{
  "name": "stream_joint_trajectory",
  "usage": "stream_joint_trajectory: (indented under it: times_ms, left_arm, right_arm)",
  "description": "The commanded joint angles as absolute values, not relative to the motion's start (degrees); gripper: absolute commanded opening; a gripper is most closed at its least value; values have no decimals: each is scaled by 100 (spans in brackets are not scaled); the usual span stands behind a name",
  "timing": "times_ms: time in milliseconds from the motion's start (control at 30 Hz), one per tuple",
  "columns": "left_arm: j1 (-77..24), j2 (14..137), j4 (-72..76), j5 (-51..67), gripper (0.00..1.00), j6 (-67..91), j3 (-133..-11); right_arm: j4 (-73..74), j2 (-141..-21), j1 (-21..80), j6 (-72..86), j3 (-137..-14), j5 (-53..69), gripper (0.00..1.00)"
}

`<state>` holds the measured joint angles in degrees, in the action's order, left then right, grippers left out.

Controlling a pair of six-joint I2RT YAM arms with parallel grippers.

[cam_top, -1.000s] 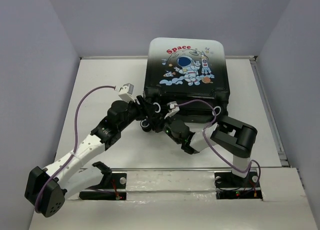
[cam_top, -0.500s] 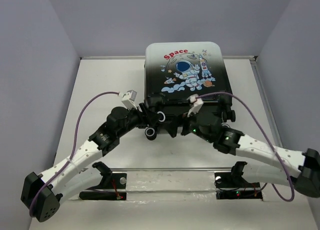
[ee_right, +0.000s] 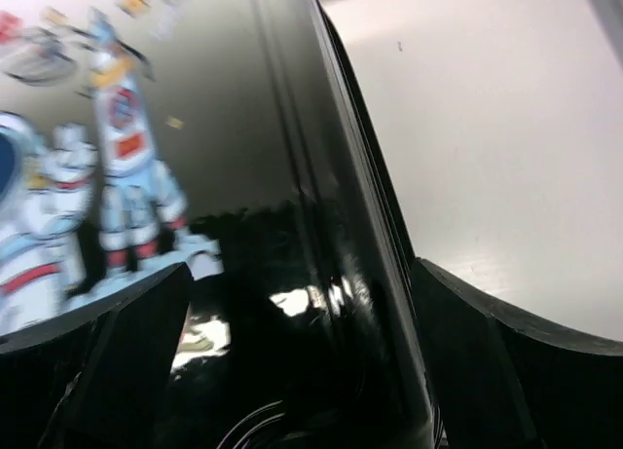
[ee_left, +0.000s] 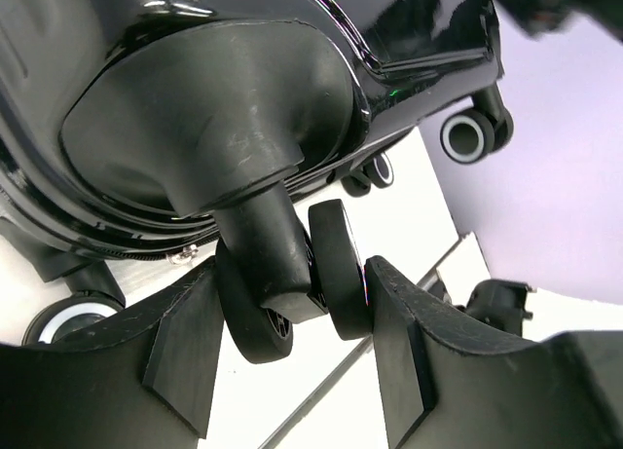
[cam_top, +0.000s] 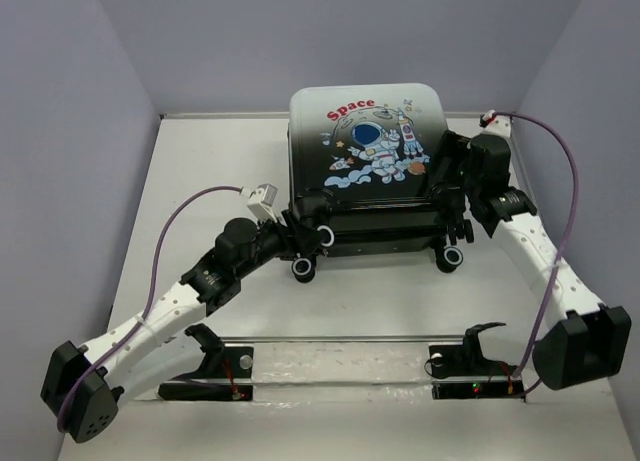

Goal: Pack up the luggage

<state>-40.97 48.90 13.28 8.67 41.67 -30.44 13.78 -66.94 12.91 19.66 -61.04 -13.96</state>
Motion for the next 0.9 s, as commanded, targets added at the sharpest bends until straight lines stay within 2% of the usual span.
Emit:
stream_joint_trajectory:
  times_ms: [0,100,167,200,233,333,467,600,700,867]
  left_arm:
    - [-4535,4833,2689,1890,6,3753,-3120]
    - [-4754,4965,2751,1855,6,3709,-3173]
    - [-5009,5132,2839,1776,6,3691,-3217]
    - [-5097,5255,2865,1671,6,3683,-3269]
    - [-5193,5325,2891,1626,6,3674,-3296]
    - [-5440,5607,3093,1591,6,3709,-3454]
    - [-5642,5853,3401,1582,6,3832,-3638]
    - [-5722,6012,3734,1433,6,4077,-3630]
    - [-5722,6047,3823,1284,6,4201,-3586]
    - [-5722,6055,3920,1125,6,4263,-3542]
  right_arm:
    - [1468,-7285,1046,1784,-6407,-408,100]
    - [1407,-7874,1046,1758,-6609,647,98]
    - [1021,-8217,1046,1714,-6723,1376,89]
    - [767,-8340,1046,1740,-6863,2006,80]
    - [660,-8471,1046,1758,-6969,2335,79]
    - [624,-9269,1046,1837,-7645,3294,78]
    - [729,-9877,1046,1986,-8498,4006,88]
    - [800,-9897,1046,2188,-9052,3877,99]
    - [878,-9581,1046,2075,-9149,3264,100]
    - [853,-8308,1046,1837,-8808,2787,100]
